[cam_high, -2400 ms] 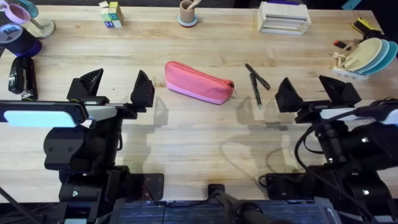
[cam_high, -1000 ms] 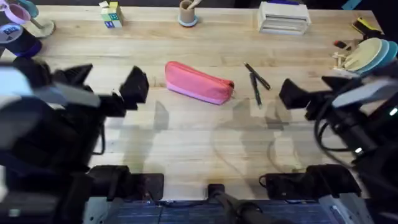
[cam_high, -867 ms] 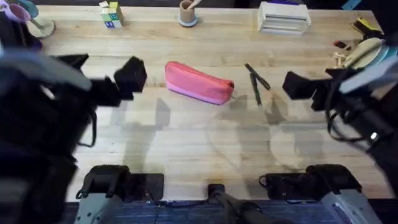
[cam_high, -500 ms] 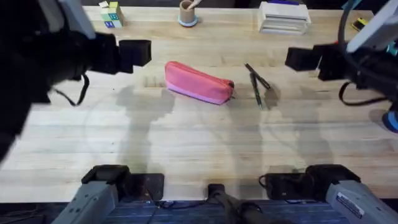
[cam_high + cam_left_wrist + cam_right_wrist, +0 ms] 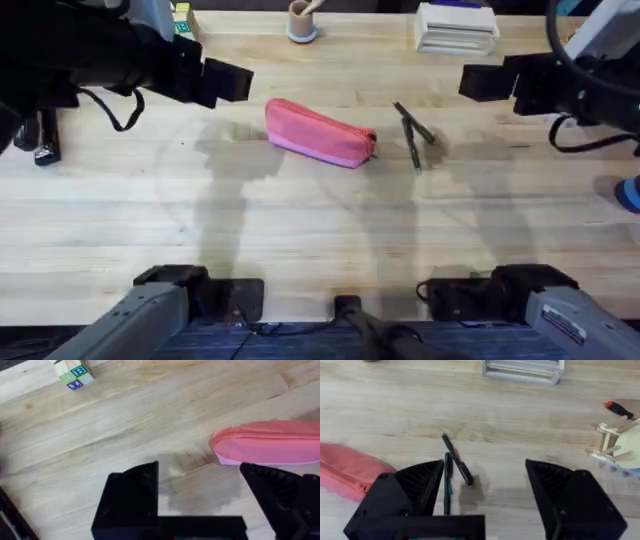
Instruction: Unzip the bag, pick up the pens from the table one at a time and place them inside, then zip the bag closed.
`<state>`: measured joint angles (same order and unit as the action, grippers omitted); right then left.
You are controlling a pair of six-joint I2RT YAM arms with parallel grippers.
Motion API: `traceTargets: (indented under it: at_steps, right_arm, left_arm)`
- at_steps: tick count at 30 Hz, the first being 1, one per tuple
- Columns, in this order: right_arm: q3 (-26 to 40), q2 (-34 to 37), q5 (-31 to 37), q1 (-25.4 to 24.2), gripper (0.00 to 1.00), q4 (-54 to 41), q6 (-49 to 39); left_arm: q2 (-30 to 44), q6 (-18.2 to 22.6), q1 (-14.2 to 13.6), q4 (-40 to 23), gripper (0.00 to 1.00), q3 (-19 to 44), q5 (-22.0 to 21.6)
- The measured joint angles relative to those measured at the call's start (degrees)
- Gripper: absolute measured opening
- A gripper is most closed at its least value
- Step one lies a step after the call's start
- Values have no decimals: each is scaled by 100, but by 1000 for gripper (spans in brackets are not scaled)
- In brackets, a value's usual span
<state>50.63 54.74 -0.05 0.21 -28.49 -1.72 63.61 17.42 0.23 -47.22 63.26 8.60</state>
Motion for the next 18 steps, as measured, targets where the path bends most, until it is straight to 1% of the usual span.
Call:
traceTargets:
  at_steps: [4, 6, 9, 13, 16, 18]
  right_arm:
    - [0, 2, 2, 0, 997, -2, -2]
    - [0, 2, 2, 0, 997, -2, 0]
    - [0, 1, 0, 0, 997, -4, 0]
    - [0, 0, 0, 0, 997, -19, 0]
    - [0, 0, 0, 0, 997, -28, 0]
    - [0, 1, 2, 0, 998, -28, 0]
  left_arm:
    - [2, 175, 0, -24, 992, 0, 26]
    - [2, 384, 0, -24, 992, 0, 30]
    - [2, 835, 0, -26, 993, 0, 44]
    - [2, 1605, 0, -55, 992, 0, 46]
    - [13, 2329, 0, -57, 994, 0, 67]
    - [57, 2938, 1, -61, 994, 0, 123]
